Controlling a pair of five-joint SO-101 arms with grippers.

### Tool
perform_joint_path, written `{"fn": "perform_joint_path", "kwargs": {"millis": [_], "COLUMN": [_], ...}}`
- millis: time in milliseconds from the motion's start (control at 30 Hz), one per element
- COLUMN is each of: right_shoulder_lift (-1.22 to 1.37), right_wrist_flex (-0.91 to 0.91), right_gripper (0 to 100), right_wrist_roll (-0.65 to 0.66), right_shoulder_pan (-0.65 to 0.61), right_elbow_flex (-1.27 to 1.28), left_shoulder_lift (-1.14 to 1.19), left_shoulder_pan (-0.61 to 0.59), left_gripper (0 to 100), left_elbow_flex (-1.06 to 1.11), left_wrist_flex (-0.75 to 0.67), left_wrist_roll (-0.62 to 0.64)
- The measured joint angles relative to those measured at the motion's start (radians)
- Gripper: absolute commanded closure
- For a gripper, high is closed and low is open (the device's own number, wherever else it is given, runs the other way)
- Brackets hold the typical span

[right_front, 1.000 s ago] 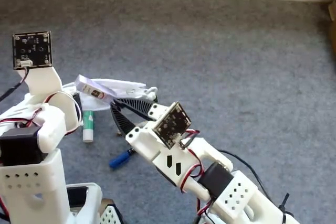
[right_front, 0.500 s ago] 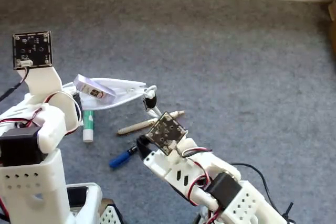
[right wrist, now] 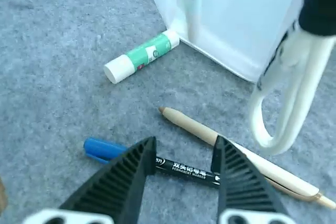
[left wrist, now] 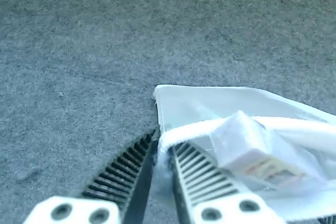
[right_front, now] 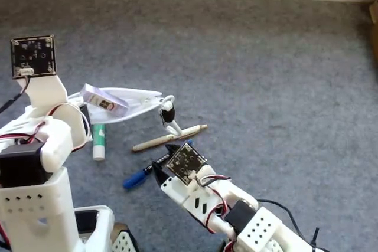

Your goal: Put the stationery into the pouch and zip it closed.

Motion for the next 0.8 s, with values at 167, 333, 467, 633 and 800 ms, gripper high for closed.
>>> {"fn": "perform_joint_path", "kwargs": {"millis": [167, 333, 467, 633, 800], "right_shoulder_lift": [0.000, 0.000, 0.000, 0.000, 0.000], "right_wrist_flex": [0.025, 0.091, 0.091, 0.091, 0.091], "right_gripper": [82.4, 82.4, 82.4, 82.4, 82.4], "right_wrist_roll": [0.000, 0.000, 0.000, 0.000, 0.000], "right_shoulder_pan": [-0.002, -0.014, -0.012, -0.012, -0.012], "right_elbow_flex": [0.002, 0.003, 0.003, 0.003, 0.003], "left_shoulder_lift": [0.000, 0.000, 0.000, 0.000, 0.000], "left_shoulder_pan": [0.000, 0.000, 0.000, 0.000, 0.000], "left_gripper": [99, 99, 99, 99, 99], "left_elbow_flex": [0.000, 0.000, 0.000, 0.000, 0.000], "left_wrist_flex": [0.000, 0.000, 0.000, 0.000, 0.000], "left_wrist_roll": [0.000, 0.000, 0.000, 0.000, 0.000]}}
